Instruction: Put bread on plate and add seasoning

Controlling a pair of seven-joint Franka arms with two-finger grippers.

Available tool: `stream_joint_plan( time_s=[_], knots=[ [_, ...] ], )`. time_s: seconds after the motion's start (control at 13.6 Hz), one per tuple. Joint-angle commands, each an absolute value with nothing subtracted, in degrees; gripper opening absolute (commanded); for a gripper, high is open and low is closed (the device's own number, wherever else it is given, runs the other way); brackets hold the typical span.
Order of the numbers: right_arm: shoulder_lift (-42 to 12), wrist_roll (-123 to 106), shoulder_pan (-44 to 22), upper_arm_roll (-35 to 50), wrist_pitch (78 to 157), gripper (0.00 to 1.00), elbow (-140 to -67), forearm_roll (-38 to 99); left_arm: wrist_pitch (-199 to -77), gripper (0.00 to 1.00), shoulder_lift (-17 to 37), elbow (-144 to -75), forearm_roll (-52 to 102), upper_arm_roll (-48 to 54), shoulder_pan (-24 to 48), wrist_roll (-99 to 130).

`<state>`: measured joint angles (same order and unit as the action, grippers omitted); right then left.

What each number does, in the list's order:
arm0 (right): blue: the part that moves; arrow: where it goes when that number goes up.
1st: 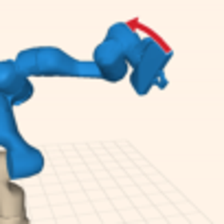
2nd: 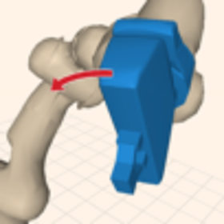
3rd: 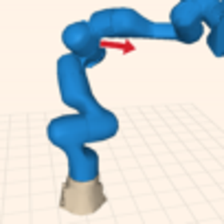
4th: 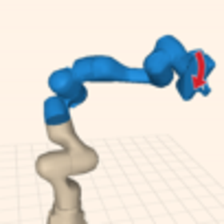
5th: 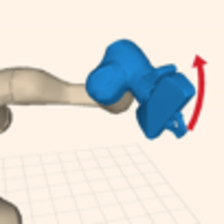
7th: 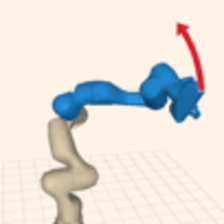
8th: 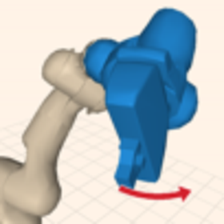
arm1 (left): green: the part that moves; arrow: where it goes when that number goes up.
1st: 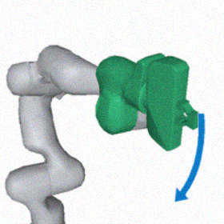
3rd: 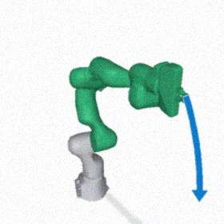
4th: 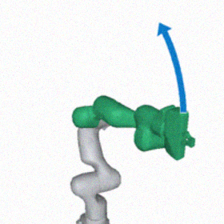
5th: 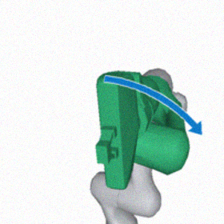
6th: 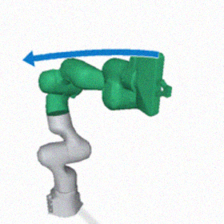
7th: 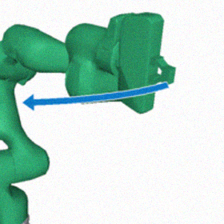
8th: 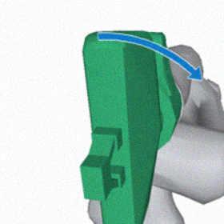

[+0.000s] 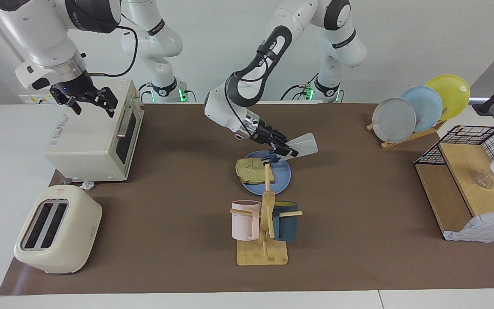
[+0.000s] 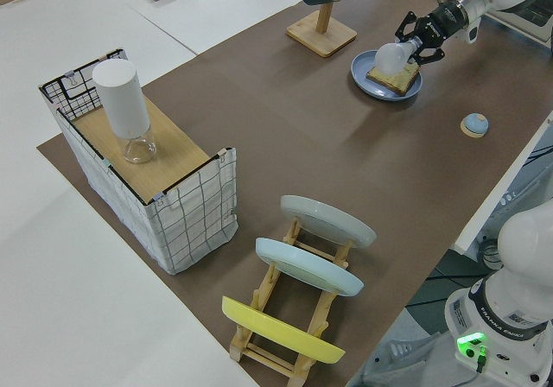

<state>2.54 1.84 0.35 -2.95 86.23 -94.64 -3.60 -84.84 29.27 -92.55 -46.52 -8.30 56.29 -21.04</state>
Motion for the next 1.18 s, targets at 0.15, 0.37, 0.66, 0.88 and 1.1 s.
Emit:
stream_joint_plan(
  time_s=[0.15,0.37,0.66,0.88,1.1],
  knots=[
    [3.3,0.7,1.0,-2.6,87.0,1.00,-95.5,-3.5,-88.2,0.00,30.0,-92.1,-51.2,-8.2,51.0,-20.7],
    [3.3,0.7,1.0,-2.6,87.0,1.00,-95.5,-3.5,-87.1,0.00,30.0,-92.2,-50.5,-8.1,52.9,-20.7],
    [3.3,0.8,1.0,-2.6,87.0,1.00,-95.5,-3.5,-84.2,0.00,29.7,-91.8,-45.4,-8.2,59.8,-20.7],
    [3.3,0.7,1.0,-2.6,87.0,1.00,-95.5,-3.5,-82.7,0.00,29.6,-91.5,-43.3,-8.2,62.4,-20.7],
    [3.3,0.7,1.0,-2.6,87.0,1.00,-95.5,-3.5,-83.4,0.00,29.7,-91.5,-43.8,-8.3,61.2,-20.6]
  ],
)
